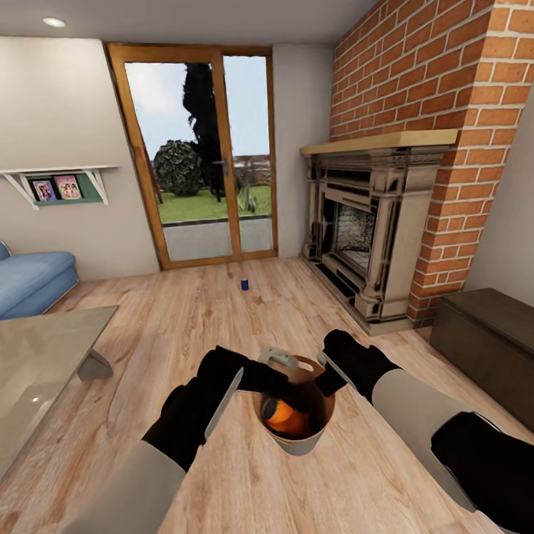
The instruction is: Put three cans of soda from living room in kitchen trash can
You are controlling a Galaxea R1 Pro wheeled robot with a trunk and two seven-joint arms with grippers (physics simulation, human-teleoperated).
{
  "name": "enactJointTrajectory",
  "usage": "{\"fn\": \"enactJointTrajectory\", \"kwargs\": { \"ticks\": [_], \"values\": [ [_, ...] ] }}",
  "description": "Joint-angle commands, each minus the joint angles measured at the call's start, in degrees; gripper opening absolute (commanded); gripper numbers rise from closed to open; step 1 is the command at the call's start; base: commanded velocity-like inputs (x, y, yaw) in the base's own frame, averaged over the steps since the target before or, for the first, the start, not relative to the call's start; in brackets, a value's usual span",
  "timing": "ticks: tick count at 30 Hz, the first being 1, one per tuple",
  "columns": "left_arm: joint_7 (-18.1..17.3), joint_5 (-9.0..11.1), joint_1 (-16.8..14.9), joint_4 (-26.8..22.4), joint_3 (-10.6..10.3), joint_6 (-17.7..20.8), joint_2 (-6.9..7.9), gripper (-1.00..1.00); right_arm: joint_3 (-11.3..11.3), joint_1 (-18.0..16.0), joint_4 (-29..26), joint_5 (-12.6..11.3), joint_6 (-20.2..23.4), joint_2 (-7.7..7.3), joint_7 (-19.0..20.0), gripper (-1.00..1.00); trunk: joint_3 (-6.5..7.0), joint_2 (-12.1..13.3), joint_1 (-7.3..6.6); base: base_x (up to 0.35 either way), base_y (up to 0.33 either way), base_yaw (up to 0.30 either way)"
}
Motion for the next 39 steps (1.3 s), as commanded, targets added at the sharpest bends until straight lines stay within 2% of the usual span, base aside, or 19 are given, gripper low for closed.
{"fn": "enactJointTrajectory", "kwargs": {
  "ticks": [1,3,6,10,13,15,17,18,20,22,23,28,29,30,32,34,38,39],
  "values": [
    [-0.1,0.1,0.0,-2.2,0.0,0.6,0.08,1.00,-0.1,0.0,0.0,-0.5,0.0,-0.01,0.0,-1.00,0.01,0.0,0.00,0.000,0.000,0.000],
    [-0.2,0.2,0.0,-7.3,0.1,2.6,0.36,1.00,-0.1,0.0,0.0,-0.5,0.0,-0.04,0.0,-1.00,0.01,0.0,0.00,0.000,0.000,0.000],
    [-0.3,0.2,0.1,-10.1,0.1,3.3,1.72,1.00,-0.1,0.0,0.0,-0.5,0.0,-0.04,0.1,-1.00,0.01,0.0,0.00,0.000,0.000,0.000],
    [-0.1,0.2,0.2,-12.6,0.3,3.3,5.25,1.00,-0.1,0.0,0.0,-0.5,0.0,-0.12,0.1,-1.00,0.01,0.0,0.00,0.000,0.000,0.000],
    [0.1,-0.1,0.4,-13.3,0.4,3.3,6.83,1.00,-0.1,0.0,0.0,-0.5,0.0,-0.16,0.1,-1.00,0.01,0.0,0.00,0.000,0.000,0.000],
    [0.6,-0.4,0.6,-13.4,0.6,3.3,10.10,1.00,-0.2,0.0,0.0,-0.5,0.0,-0.23,0.2,-1.00,0.01,0.0,0.00,0.000,0.000,0.000],
    [0.7,-0.4,0.6,-13.3,0.8,2.5,11.53,1.00,-0.1,0.0,0.0,-0.5,0.0,-0.23,0.2,-1.00,0.01,0.0,0.00,0.000,0.000,0.000],
    [0.7,-0.5,0.6,-13.1,2.0,0.6,13.45,1.00,-0.1,0.0,0.0,-0.5,0.0,-0.22,0.2,-1.00,0.01,0.0,0.00,0.000,0.000,0.000],
    [0.6,-0.5,0.7,-13.0,3.4,-0.3,14.41,1.00,-0.2,0.0,0.0,-0.5,0.0,-0.22,0.2,-1.00,0.01,0.0,0.00,0.000,0.000,0.000],
    [0.3,-0.6,0.7,-12.5,7.1,-2.4,15.90,1.00,-0.2,0.0,0.0,-0.5,0.0,-0.28,0.2,-1.00,0.01,0.0,0.00,0.000,0.000,0.000],
    [0.2,-0.6,0.8,-11.5,8.7,-3.8,16.73,1.00,-0.2,0.0,0.0,-0.5,0.0,-0.29,0.2,-1.00,0.01,0.0,0.00,0.000,0.000,0.000],
    [0.4,-0.7,0.8,-5.6,10.6,-9.5,18.19,1.00,-0.2,0.0,0.0,-0.5,0.0,-0.27,0.2,-1.00,0.01,0.0,0.00,0.000,0.000,0.000],
    [0.5,-0.7,0.8,-4.2,10.7,-10.6,18.30,1.00,-0.2,0.0,0.0,-0.5,0.0,-0.26,0.2,-1.00,0.01,0.0,0.00,0.000,0.000,0.000],
    [0.5,-0.6,0.8,0.4,11.0,-14.3,18.37,1.00,-0.2,0.0,0.0,-0.5,0.0,-0.24,0.2,-1.00,0.01,0.0,0.00,0.000,0.000,0.000],
    [0.6,-0.6,0.8,3.5,11.1,-16.6,18.29,1.00,-0.2,0.0,0.0,-0.5,0.0,-0.25,0.2,-1.00,0.01,0.0,0.00,0.000,0.000,0.000],
    [0.7,-0.6,0.7,9.5,11.1,-20.8,18.14,1.00,-0.2,0.0,0.0,-0.5,0.0,-0.29,0.2,-1.00,0.01,0.0,0.00,0.000,0.000,0.000],
    [0.7,-0.6,0.7,15.7,11.0,-25.5,18.03,1.00,-0.3,0.0,0.0,-0.5,0.0,-0.26,0.1,-1.00,0.01,0.0,0.00,0.000,0.000,0.000],
    [0.7,-0.6,0.8,18.1,10.9,-27.9,17.95,1.00,-0.3,0.0,0.0,-0.5,0.0,-0.24,0.1,-1.00,0.01,0.0,0.00,0.000,0.000,0.000]
  ]
}}
